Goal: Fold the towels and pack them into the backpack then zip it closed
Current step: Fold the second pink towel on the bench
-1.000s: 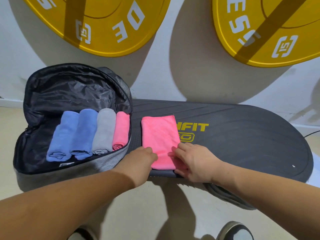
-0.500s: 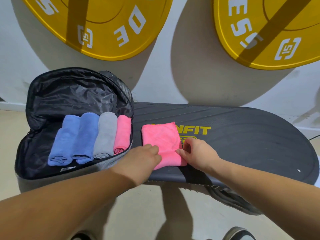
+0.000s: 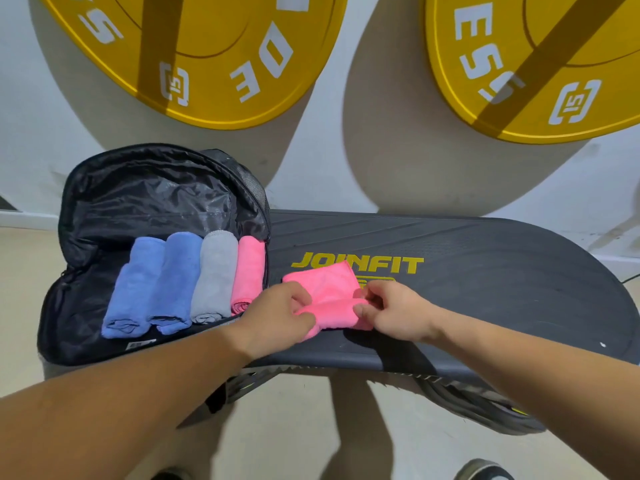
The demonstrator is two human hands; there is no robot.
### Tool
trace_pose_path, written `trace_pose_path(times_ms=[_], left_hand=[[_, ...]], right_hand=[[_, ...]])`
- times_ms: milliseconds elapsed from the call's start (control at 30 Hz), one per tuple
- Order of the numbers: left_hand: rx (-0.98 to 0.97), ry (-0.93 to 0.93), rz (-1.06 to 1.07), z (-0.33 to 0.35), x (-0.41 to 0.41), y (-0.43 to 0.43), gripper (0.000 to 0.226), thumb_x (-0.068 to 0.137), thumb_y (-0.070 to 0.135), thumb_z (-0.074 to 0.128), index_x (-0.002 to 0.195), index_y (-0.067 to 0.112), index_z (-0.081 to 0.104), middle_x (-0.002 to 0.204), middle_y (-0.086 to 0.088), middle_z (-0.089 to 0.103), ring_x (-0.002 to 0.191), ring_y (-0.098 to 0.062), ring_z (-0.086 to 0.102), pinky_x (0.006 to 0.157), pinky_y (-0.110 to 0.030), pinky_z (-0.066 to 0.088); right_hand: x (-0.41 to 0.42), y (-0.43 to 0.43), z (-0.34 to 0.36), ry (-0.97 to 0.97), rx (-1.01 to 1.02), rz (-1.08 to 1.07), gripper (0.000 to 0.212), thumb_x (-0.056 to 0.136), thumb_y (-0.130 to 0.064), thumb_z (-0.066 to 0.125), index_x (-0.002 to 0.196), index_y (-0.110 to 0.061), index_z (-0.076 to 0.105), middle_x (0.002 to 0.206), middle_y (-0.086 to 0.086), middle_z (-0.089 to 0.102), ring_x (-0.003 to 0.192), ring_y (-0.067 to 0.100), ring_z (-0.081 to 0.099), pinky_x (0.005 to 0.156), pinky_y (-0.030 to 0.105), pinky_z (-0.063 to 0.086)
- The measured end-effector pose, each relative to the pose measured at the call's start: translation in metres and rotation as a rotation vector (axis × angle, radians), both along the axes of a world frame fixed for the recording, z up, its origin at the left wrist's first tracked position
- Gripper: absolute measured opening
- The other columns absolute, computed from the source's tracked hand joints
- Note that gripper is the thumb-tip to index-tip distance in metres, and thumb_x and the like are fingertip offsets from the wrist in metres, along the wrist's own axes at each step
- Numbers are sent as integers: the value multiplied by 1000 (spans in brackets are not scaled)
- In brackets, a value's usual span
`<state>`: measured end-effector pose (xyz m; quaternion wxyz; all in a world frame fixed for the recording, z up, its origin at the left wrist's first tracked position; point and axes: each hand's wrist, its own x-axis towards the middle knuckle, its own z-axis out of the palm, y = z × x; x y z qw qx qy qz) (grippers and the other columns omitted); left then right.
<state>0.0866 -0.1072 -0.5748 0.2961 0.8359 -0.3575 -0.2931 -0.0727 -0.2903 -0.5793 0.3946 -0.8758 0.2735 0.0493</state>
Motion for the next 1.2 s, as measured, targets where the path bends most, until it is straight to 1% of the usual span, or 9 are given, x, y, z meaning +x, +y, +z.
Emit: trace_pose_path(times_ms=[100, 233, 333, 500, 567, 667, 800, 1000, 1200], left_hand=[[13, 132, 155, 0, -1, -1, 7, 79, 11, 67, 81, 9, 61, 72, -5, 65, 62, -21, 61, 62, -34, 55], [44, -473, -190, -4, 4, 4, 8, 80, 11, 63, 88, 11, 62, 92, -7, 60, 83, -28, 59, 73, -42, 52], [-84, -928, -603, -6, -8, 1, 22, 62, 11, 77, 79, 18, 65, 82, -4, 59, 72, -28, 61, 53, -36, 51], [48, -1021, -603, -17, -18, 5, 28, 80, 37, 73, 98, 16, 66, 95, -6, 61, 88, -29, 60, 62, -39, 49], [48, -956, -504, -17, -13, 2, 26, 81, 33, 70, 100, 17, 65, 98, -5, 62, 92, -29, 60, 65, -39, 50], [29, -563, -351, -10, 1, -3, 28, 86, 33, 58, 108, 16, 65, 103, -7, 64, 97, -30, 61, 80, -40, 52], [-4, -71, -107, -4, 15, -7, 18, 80, 27, 60, 97, 26, 65, 81, 10, 67, 76, -13, 62, 73, -30, 51], [102, -203, -154, -5, 22, -16, 22, 90, 24, 50, 89, 17, 72, 91, 0, 73, 91, -23, 63, 86, -36, 52], [150, -138, -201, -12, 33, -19, 12, 96, 31, 63, 97, 21, 71, 96, 3, 73, 94, -20, 66, 91, -39, 52]], right_hand=[[3, 2, 1, 10, 163, -143, 28, 96, -43, 63, 86, -18, 57, 77, 1, 63, 60, 16, 56, 50, 25, 47], [6, 4, -9, 40, -19, -205, 39, 92, -54, 64, 84, -16, 58, 73, -2, 62, 69, 20, 58, 60, 30, 47], [9, 2, -12, 6, -160, -259, 39, 88, -59, 66, 85, -21, 57, 76, -7, 62, 78, 22, 61, 64, 33, 46], [6, 4, -9, -225, -481, 71, 44, 85, -70, 56, 88, -27, 54, 88, -9, 52, 83, 16, 53, 68, 34, 48], [6, 2, -9, -193, -502, 249, 57, 74, -75, 60, 102, -26, 57, 98, -7, 48, 89, 18, 53, 72, 36, 50], [11, -5, -11, -77, -526, 300, 58, 79, -55, 69, 126, -23, 54, 116, -2, 51, 109, 24, 56, 85, 41, 53], [27, -12, 3, 16, -117, 48, 36, 85, -43, 75, 110, -20, 65, 100, -1, 65, 94, 21, 62, 76, 29, 50], [37, -4, 1, 190, 57, -238, 61, 90, -65, 57, 95, -4, 65, 71, 15, 70, 53, 31, 66, 47, 33, 56], [48, 5, 8, 121, 370, -434, 63, 83, -60, 73, 104, -1, 59, 83, 17, 70, 59, 31, 73, 54, 41, 63]])
